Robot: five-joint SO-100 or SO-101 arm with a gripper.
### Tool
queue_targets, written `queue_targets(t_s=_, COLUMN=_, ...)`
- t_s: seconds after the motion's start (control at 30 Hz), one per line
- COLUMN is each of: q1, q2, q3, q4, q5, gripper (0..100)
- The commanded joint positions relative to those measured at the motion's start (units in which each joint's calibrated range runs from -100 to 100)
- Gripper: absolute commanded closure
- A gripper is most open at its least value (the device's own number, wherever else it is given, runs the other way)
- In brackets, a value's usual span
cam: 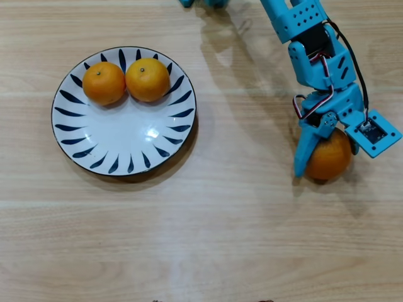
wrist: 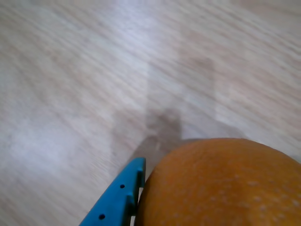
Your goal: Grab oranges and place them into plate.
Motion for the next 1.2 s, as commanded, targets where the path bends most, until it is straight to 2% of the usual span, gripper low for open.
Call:
queue_targets(t_s=0.0, q1=0.46, q2=1.69, q3=-0.54, q4=-1.97, q5=-1.16, gripper=53)
queue_targets(t_s=0.2, q1=0.54, q2=1.86, q3=-0.35, q4=-1.37, q5=-1.22, gripper=55)
queue_targets(t_s=0.4, q1=0.46, q2=1.53, q3=-0.35, q4=-1.37, q5=-1.22, gripper=64)
queue_targets(t_s=0.67, q1=0.38, q2=-2.11, q3=0.01, q4=-0.77, q5=-0.59, gripper=64)
queue_targets(t_s=0.9, q1=3.85, q2=-14.87, q3=1.46, q4=10.75, q5=4.53, gripper=64)
queue_targets(t_s=1.17, q1=11.03, q2=-27.22, q3=1.0, q4=22.95, q5=13.16, gripper=64)
